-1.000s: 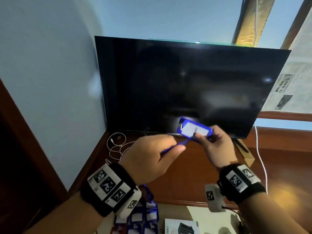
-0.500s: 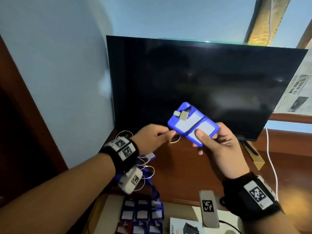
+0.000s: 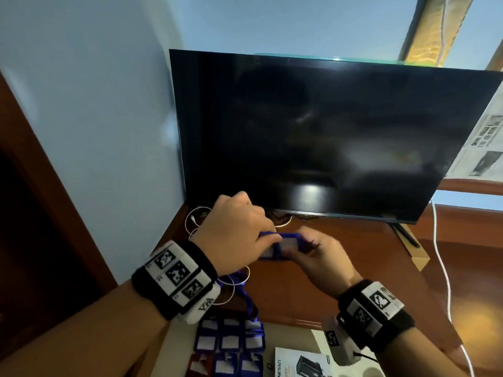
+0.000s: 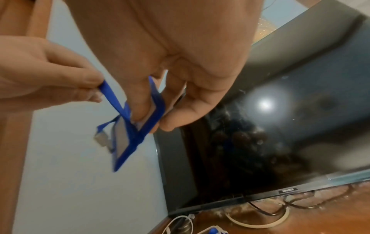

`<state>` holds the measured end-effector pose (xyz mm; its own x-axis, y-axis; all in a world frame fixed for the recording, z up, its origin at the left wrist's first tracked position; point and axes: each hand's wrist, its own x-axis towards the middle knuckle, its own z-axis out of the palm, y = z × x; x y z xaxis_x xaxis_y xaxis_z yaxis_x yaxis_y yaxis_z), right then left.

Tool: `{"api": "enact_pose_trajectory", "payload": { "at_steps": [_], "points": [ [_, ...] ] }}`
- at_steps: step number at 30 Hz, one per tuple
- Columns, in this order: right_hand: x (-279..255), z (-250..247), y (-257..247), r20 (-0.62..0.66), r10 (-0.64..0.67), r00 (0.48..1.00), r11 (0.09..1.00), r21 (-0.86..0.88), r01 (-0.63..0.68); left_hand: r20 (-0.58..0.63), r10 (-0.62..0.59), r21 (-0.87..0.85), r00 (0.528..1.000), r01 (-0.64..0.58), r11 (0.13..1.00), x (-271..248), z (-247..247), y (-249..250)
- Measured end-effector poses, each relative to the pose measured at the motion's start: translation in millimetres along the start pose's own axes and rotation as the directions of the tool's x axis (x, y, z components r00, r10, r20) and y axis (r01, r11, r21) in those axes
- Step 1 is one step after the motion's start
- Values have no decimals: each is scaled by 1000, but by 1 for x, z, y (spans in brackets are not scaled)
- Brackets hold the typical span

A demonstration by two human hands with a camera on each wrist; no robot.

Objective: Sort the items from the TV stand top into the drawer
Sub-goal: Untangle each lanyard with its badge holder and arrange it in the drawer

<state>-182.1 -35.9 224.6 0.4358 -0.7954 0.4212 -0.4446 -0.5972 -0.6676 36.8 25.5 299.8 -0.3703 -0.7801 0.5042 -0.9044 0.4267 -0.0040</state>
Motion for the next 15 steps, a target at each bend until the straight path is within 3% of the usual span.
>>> {"api": "enact_pose_trajectory", "payload": {
  "at_steps": [3, 6, 8, 11, 14, 15],
  "points": [
    [-7, 2, -13, 205, -33, 978, 993, 118, 9, 217, -144, -218, 966, 191, 957, 7, -8, -22],
    [-10, -3, -24, 294, -26, 955, 935, 345, -81, 464, -203, -544, 862, 459, 703, 6, -1, -42],
    [-10, -5, -27, 286, -22, 958, 886, 450, -114, 555, -192, -686, 809, 576, 444, -1, 13, -50],
    [-10, 2, -29, 244, -5, 970, 831, 540, -131, 660, -159, -747, 734, 663, -43, -17, 44, -48],
    [-10, 16, -26, 147, 72, 986, 757, 636, -150, 660, -74, -679, 748, 551, -485, -33, 70, -29],
    [-10, 20, -25, 119, 101, 988, 741, 653, -154, 652, -120, -655, 748, 476, -587, -37, 76, -22]
  ]
}}
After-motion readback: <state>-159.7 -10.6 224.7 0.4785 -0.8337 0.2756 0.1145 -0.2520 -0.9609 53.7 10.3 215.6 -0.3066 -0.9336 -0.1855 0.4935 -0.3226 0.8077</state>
